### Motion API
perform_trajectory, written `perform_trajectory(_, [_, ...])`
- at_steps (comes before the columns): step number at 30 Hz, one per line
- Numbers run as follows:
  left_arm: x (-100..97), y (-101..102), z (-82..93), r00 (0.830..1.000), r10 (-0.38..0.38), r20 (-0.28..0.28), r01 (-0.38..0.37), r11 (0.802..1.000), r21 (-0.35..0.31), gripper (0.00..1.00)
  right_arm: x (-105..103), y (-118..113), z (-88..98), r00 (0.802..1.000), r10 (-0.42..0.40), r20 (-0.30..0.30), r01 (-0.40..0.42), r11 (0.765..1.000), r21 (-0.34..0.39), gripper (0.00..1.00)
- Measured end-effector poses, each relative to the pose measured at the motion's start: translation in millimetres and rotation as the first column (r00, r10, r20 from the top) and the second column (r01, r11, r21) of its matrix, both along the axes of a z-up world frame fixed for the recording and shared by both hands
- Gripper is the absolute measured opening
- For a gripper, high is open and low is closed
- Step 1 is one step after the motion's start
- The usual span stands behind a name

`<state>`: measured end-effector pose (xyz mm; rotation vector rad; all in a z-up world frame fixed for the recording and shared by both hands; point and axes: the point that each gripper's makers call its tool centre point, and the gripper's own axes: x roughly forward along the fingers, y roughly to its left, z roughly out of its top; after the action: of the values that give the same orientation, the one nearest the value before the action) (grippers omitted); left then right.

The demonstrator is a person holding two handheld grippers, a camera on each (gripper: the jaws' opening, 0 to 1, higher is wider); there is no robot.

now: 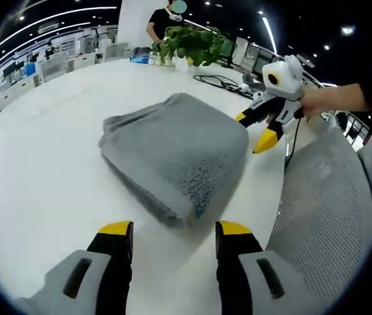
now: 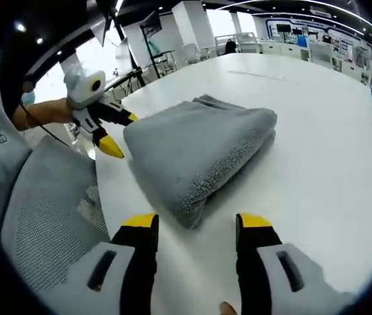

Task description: Fold the towel on the table until its edges align and the towel forms a compact rectangular stack.

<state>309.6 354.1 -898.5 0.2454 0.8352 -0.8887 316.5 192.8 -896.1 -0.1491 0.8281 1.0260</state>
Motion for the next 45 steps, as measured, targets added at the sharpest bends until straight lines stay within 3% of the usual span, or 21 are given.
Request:
perform_trajectory(8, [3.2, -16.3, -5.7, 0.999, -0.046, 0.001, 0.046, 0.999, 0.008, 0.46, 5.7, 13.2, 3.3, 0.999, 0.036, 0.032, -0.037, 0.999, 0.015, 0.38])
perform_trajectory(14, [14.7, -24.4, -7.5, 0.999, -0.045, -0.005, 0.045, 0.999, -0.002, 0.42, 10.9, 18.7, -1.1, 0.997, 0.073, 0.023, -0.073, 0.997, 0.0, 0.38])
perform_trajectory(18, [24.3, -23.0, -9.7, 0.999, -0.054, -0.002, 0.054, 0.998, 0.01, 0.42, 20.7, 18.4, -0.5, 0.998, 0.055, 0.02, -0.055, 0.998, 0.013, 0.37])
perform_trajectory(23, [39.8, -19.7, -10.3, 0.999, -0.043, 0.006, 0.043, 0.999, 0.015, 0.41, 40.0, 21.5, -1.5, 0.999, 0.027, 0.02, -0.028, 0.999, 0.037, 0.37])
perform_trajectory(31, [82.4, -12.6, -10.4, 1.0, -0.008, 0.023, 0.008, 1.0, 0.031, 0.4, 78.7, 28.7, -1.2, 0.999, -0.016, 0.036, 0.013, 0.998, 0.066, 0.37])
perform_trajectory(38, [118.2, -9.4, -10.6, 0.995, 0.102, 0.024, -0.101, 0.994, -0.042, 0.4, 115.6, 28.9, -1.2, 0.996, -0.074, 0.056, 0.069, 0.994, 0.088, 0.36])
perform_trajectory(45, [143.2, -7.2, -9.6, 0.994, 0.101, 0.032, -0.099, 0.993, -0.063, 0.39, 144.4, 28.9, -2.0, 0.989, -0.135, 0.053, 0.127, 0.984, 0.125, 0.37])
